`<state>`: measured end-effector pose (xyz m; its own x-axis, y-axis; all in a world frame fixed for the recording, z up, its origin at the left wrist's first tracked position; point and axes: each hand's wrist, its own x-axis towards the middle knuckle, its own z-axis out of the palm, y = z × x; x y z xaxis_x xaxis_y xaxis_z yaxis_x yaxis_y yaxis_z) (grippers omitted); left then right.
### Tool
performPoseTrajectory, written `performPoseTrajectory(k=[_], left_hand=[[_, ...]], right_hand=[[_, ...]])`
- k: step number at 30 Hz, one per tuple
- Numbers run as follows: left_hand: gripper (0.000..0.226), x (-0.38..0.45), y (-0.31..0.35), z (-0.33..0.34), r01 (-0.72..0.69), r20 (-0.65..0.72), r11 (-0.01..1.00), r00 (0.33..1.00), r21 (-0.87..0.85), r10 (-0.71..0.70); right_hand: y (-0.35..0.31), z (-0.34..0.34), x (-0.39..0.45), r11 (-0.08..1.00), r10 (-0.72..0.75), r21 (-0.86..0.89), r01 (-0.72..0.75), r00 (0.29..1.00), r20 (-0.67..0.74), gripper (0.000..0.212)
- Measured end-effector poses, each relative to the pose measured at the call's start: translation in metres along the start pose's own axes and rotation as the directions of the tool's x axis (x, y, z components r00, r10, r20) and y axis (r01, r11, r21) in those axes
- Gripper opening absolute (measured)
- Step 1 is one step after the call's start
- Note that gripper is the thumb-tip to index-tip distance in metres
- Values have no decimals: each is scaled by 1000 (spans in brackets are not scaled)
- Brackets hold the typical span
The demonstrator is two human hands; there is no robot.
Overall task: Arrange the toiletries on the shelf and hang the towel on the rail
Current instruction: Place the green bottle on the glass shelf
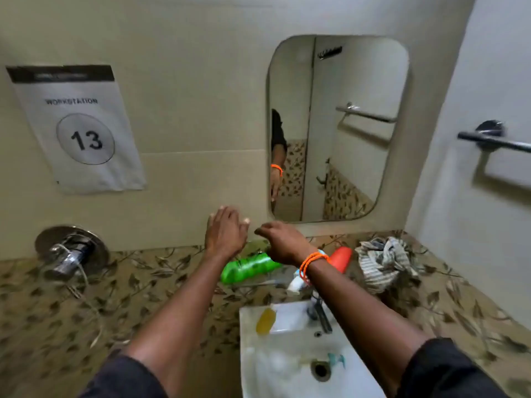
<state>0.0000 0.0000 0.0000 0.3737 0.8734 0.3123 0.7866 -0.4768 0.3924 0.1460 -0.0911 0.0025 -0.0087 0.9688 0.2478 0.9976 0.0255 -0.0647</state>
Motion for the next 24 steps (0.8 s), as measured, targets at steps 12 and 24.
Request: performPoseTrajectory(k=[12, 24], left_hand=[[25, -11, -147, 67, 615, 664, 685, 704, -391, -253], [66, 53, -62, -35, 348, 369, 677, 922, -648, -121]], right_hand=[[-39, 142, 39, 997, 13, -78, 0, 986, 164, 74], [18, 90, 54, 737, 184, 671, -88, 980, -72, 48]])
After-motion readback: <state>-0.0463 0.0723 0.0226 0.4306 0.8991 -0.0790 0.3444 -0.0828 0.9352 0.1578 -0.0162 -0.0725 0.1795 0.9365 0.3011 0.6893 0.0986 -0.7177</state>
